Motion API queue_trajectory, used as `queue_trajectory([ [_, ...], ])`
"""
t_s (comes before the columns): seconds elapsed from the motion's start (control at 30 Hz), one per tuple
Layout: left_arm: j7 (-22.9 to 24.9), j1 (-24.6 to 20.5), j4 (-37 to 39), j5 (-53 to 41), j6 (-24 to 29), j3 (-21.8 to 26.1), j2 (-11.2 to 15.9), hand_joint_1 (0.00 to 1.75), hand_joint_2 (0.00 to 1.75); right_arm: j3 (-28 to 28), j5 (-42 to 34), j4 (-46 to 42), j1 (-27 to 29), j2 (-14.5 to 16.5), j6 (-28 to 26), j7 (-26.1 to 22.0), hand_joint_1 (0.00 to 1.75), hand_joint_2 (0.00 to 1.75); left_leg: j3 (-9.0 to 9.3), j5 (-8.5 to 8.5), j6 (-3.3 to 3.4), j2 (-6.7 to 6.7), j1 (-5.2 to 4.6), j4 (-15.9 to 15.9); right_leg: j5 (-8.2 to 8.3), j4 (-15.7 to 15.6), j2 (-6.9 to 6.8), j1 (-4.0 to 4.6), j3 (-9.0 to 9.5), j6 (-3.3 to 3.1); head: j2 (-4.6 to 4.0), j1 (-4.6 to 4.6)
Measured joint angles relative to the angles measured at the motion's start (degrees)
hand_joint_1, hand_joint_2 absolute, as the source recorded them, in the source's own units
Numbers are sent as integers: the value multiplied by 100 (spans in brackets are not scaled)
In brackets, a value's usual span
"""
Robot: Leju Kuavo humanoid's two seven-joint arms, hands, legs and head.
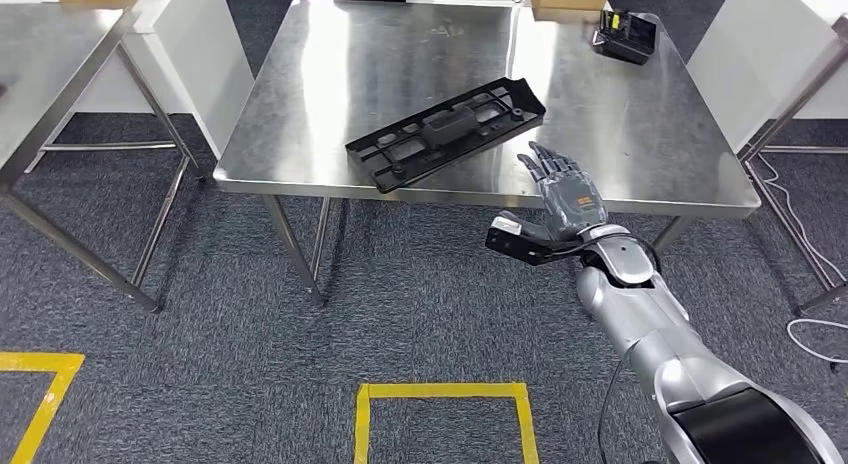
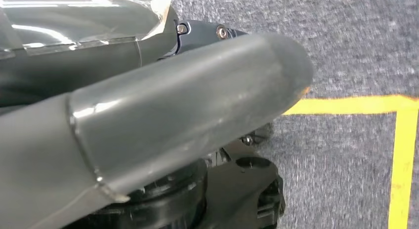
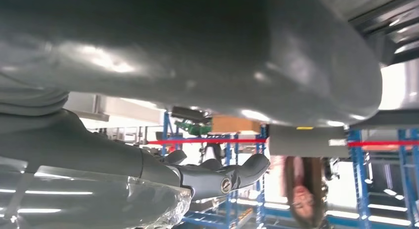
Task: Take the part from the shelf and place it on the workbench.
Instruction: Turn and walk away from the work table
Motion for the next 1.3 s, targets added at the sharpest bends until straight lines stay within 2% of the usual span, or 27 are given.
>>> queue_trajectory([
  [0.03, 1, 2, 0, -1, 0, 0, 0, 0, 0, 0, 0, -3, -1, 2, -1, 0, 0, 0, -3, -7, -22, 35, -17, 10, 11, -66, 2, 18, 25, -46, 0, -3],
  [0.07, 2, 3, 0, -1, 0, 0, -1, 0, 0, 1, 1, -3, 3, 3, -1, 0, 0, 0, -4, -10, -44, 78, -23, 17, 31, -61, 76, 22, 24, -83, 0, -5],
  [0.1, 3, 4, 0, -1, 0, 0, 0, 0, 0, 1, 1, -3, 9, 1, -1, 0, 0, 0, -12, -25, -67, 102, -16, 29, 46, -62, 130, -11, 19, -120, 0, -7],
  [0.17, 4, 5, 0, -1, 0, 0, -1, 0, 0, 1, 2, -4, 9, -4, -1, 1, 0, 0, -80, -191, -127, 1, 16, 215, 82, -76, 235, -55, 18, -191, 0, -17],
  [0.27, 4, 10, 0, -1, 0, 0, 0, 0, 0, 1, 2, -4, 14, 15, -1, 2, 0, 0, -517, -770, -211, -270, 58, 1252, 118, -76, 394, -68, -7, -276, 0, -44],
  [0.3, 4, 10, 0, -1, 0, 0, 2, 0, 0, 1, 3, -3, 26, 23, -1, 1, 0, 0, -659, -879, -225, -296, 65, 1564, 124, -71, 459, -66, -18, -284, 0, -46],
  [0.33, 5, 11, 0, -1, 0, 0, 3, 0, 0, 1, 4, -3, 37, 26, -1, 1, 0, 0, -715, -875, -228, -305, 70, 1684, 128, -64, 525, -64, -26, -288, 0, -46],
  [0.37, 5, 11, 0, 0, 0, 0, 3, 0, 0, 1, 4, -3, 44, 27, -1, 1, 0, 0, -655, -755, -223, -317, 76, 1571, 129, -55, 594, -63, -30, -286, 0, -46],
  [0.4, 7, 11, 0, 0, 0, 0, 3, 0, 0, 1, 3, -3, 46, 27, -1, 1, 0, 0, -491, -555, -208, -360, 86, 1250, 131, -44, 665, -63, -31, -284, 0, -46],
  [0.47, 9, 11, 0, -1, 0, 0, 5, 0, 0, 1, 2, -4, 39, 29, -1, 2, 0, 0, -95, -231, -169, -620, 120, 474, 139, -20, 802, -54, -51, -266, 0, -40],
  [0.53, 13, 11, 0, -3, 0, -1, 6, 0, 0, 1, 3, -4, 30, 39, -1, 2, 0, 0, 70, -159, -144, -788, 125, 126, 172, -13, 927, -58, -106, -210, 1, -39],
  [0.6, 15, 10, 1, -4, 0, -2, 2, 0, 0, -1, 6, -4, 31, 30, -1, 2, 0, 0, 71, -136, -111, -672, 109, 90, 220, -38, 1045, -56, -163, -127, 1, -47],
  [0.63, 15, 6, 1, -4, 0, -2, -3, 0, 0, -2, 7, -4, 31, 17, -2, 2, 0, 0, 82, -105, -79, -598, 112, 52, 214, -19, 988, -49, -204, -100, 1, -47],
  [0.7, 15, -1, 2, -3, 0, -1, -13, 0, 0, -3, 5, -4, 14, -7, -4, 2, 0, 0, 93, -43, -8, -446, 125, -27, 41, 310, 675, -16, -402, -103, 0, -12],
  [0.73, 15, -1, 2, -2, 0, -2, -13, 0, 0, -2, 4, -4, 9, -6, -5, 2, 0, 0, 88, -29, 10, -373, 115, -41, -125, 663, 492, -24, -572, -126, 0, 6],
  [0.77, 15, 3, 2, -2, 0, -2, -14, 0, 0, -2, 3, -4, 11, -5, -5, 2, 0, 0, 74, -25, 21, -296, 108, -42, -299, 1085, 401, -27, -765, -140, 0, 23],
  [0.8, 15, 6, 2, -2, 0, -2, -14, 0, 0, -2, 2, -4, 23, -3, -5, 2, 0, 0, 64, -24, 21, -215, 102, -41, -427, 1445, 371, -34, -919, -133, 0, 26],
  [0.83, 15, 7, 2, -2, -1, -2, -14, 0, 0, -2, 3, -3, 39, -2, -5, 2, 0, 0, 57, -24, 21, -133, 99, -40, -483, 1637, 357, -39, -980, -106, 0, 29],
  [0.87, 15, 6, 2, -3, -2, -2, -15, 0, 0, -2, 3, -3, 50, -2, -5, 2, 0, 0, 53, -24, 19, -55, 98, -38, -451, 1584, 337, -45, -914, -64, 0, 33],
  [0.9, 15, 5, 2, -3, -3, -1, -16, 0, 0, -2, 3, -3, 54, -3, -5, 2, 0, 0, 56, -26, 16, 19, 98, -35, -344, 1288, 290, -50, -722, -17, 0, 35],
  [0.97, 15, 1, 2, -4, -7, -1, -19, 0, 0, -2, 2, -5, 33, -2, -5, 2, 0, 0, 68, -41, -13, 153, 77, -23, -93, 422, 18, -33, -205, 26, 0, 42],
  [1.03, 13, -1, 2, -4, -10, -2, -19, 0, 0, -1, 7, -6, 8, 5, -5, 2, 0, 0, 80, -55, -69, 268, 36, -7, 29, -48, -157, 15, 49, -25, 0, 39],
  [1.1, 11, -2, 2, -7, -16, -2, -19, 0, 0, -1, 15, -6, 7, -2, -5, 2, 0, 0, 89, -63, -118, 388, 22, 0, 55, -82, -49, 28, 35, -91, 0, 25],
  [1.13, 11, -5, 2, -8, -18, -2, -19, 0, 0, -1, 19, -8, 10, -7, -6, 2, 0, 0, 83, -95, -148, 373, 38, 25, 71, -87, 22, -7, 31, -118, 0, 21],
  [1.2, 9, -5, 3, -9, -21, -2, -20, 0, 0, -1, 25, -11, 2, 1, -7, 4, 0, 0, -34, -336, -203, 105, 78, 330, 109, -101, 161, -77, 23, -208, 0, -1],
  [1.27, 7, 8, 4, -10, -22, -2, -20, 0, 0, 1, 31, -14, -3, 32, -7, 7, 0, 0, -344, -751, -237, -234, 97, 1055, 133, -99, 300, -89, 5, -279, 0, -26],
  [1.3, 7, 16, 4, -11, -22, -2, -20, 0, 0, 2, 32, -14, 5, 49, -7, 6, 0, 0, -515, -907, -247, -303, 98, 1431, 139, -95, 376, -81, -4, -294, 0, -34],
])
